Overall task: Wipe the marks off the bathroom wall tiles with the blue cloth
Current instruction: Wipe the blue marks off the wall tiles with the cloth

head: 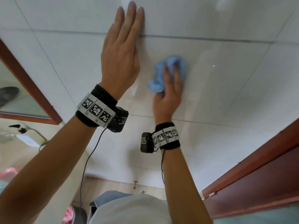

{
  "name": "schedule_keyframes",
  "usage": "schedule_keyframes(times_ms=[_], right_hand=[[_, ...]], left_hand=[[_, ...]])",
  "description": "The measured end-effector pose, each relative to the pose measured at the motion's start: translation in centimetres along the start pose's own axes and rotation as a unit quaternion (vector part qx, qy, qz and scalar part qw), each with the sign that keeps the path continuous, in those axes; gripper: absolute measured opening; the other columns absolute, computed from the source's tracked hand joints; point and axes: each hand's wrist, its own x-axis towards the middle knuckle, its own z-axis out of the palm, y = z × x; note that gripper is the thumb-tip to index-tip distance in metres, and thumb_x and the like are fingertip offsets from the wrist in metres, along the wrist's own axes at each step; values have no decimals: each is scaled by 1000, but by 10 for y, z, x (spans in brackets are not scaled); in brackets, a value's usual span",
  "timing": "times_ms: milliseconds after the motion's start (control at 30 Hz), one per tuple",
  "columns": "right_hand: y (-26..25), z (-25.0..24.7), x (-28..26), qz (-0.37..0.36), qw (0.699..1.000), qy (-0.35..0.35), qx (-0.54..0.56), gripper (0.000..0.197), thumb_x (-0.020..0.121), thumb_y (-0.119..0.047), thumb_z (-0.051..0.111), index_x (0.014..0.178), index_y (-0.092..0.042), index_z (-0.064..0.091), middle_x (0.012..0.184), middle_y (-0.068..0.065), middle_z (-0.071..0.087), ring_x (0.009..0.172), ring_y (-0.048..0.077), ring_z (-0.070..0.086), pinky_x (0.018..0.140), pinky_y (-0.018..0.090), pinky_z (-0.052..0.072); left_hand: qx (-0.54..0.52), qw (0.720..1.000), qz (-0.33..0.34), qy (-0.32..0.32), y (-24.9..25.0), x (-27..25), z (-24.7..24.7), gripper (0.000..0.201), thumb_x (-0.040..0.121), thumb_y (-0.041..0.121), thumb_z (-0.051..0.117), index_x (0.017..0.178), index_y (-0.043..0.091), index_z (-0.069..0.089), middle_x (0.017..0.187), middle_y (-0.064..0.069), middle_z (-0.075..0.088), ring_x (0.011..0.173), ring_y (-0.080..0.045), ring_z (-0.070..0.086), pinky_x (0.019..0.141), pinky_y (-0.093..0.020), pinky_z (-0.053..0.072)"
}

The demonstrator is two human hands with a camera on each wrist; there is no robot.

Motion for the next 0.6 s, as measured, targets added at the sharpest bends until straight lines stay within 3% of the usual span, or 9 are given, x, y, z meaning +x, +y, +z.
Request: schedule_keyframes(times_ms=[100, 167, 233, 300, 367, 433, 500, 567, 600], right_hand=[[-6, 20, -4, -165, 977, -135, -2, 36, 98, 10, 57, 129, -2, 70, 146, 21, 57, 140, 41, 48, 121, 50, 34], [0, 15, 2, -208, 968, -136, -43, 33, 97, 9, 63, 127, -2, 72, 144, 18, 59, 137, 40, 51, 119, 47, 38], [12, 0, 16, -166, 982, -60, -68, 38, 92, 10, 69, 128, -2, 71, 146, 15, 58, 138, 39, 51, 120, 44, 35], [23, -16, 36, -82, 991, 77, -68, 38, 91, 8, 68, 127, -3, 71, 146, 18, 56, 137, 35, 51, 118, 40, 36], [24, -19, 50, -7, 976, 213, -51, 37, 91, 11, 64, 126, 0, 71, 142, 30, 56, 133, 26, 53, 113, 34, 41], [16, -5, 45, 31, 964, 259, -50, 41, 91, 17, 62, 128, 1, 69, 142, 34, 55, 132, 21, 52, 112, 32, 42], [5, 23, 22, 22, 976, 208, -57, 41, 94, 10, 57, 130, -3, 68, 146, 28, 53, 135, 30, 52, 113, 41, 43], [-8, 54, -10, -36, 993, 99, -59, 43, 94, 4, 52, 132, -8, 68, 147, 16, 51, 136, 40, 51, 114, 53, 42], [-13, 69, -26, -71, 995, 42, -53, 41, 96, 6, 49, 130, -9, 69, 146, 13, 51, 136, 41, 50, 117, 53, 39]], left_hand=[[22, 999, 11, -24, -8, 6, -10, 66, 100, 1, 34, 164, 17, 34, 170, -2, 31, 159, -25, 25, 127, -43, 26], [27, 999, 28, -29, -15, 12, -18, 62, 101, 4, 35, 162, 19, 39, 168, 0, 36, 156, -22, 32, 126, -42, 26], [4, 999, 33, -8, -25, 18, -25, 62, 99, 2, 39, 159, 17, 43, 166, -1, 40, 154, -22, 37, 125, -40, 29], [18, 999, 17, 26, -39, 21, -29, 59, 101, 7, 43, 160, 12, 41, 166, -7, 38, 155, -30, 33, 126, -37, 27], [57, 998, -20, 25, -56, 22, -32, 59, 105, 31, 52, 160, 11, 40, 166, -12, 35, 155, -43, 28, 129, -40, 21], [64, 996, -59, -3, -71, 24, -36, 78, 101, 58, 57, 160, 10, 38, 166, -17, 33, 154, -51, 23, 129, -51, 19], [58, 995, -81, -20, -83, 26, -37, 91, 95, 68, 61, 160, 10, 37, 166, -18, 31, 154, -52, 20, 127, -60, 18], [56, 995, -83, -24, -91, 27, -36, 94, 91, 71, 63, 160, 11, 38, 165, -17, 33, 155, -50, 22, 125, -64, 19], [56, 995, -82, -22, -93, 28, -35, 94, 90, 72, 63, 159, 12, 40, 164, -16, 35, 154, -50, 24, 124, -64, 21]])
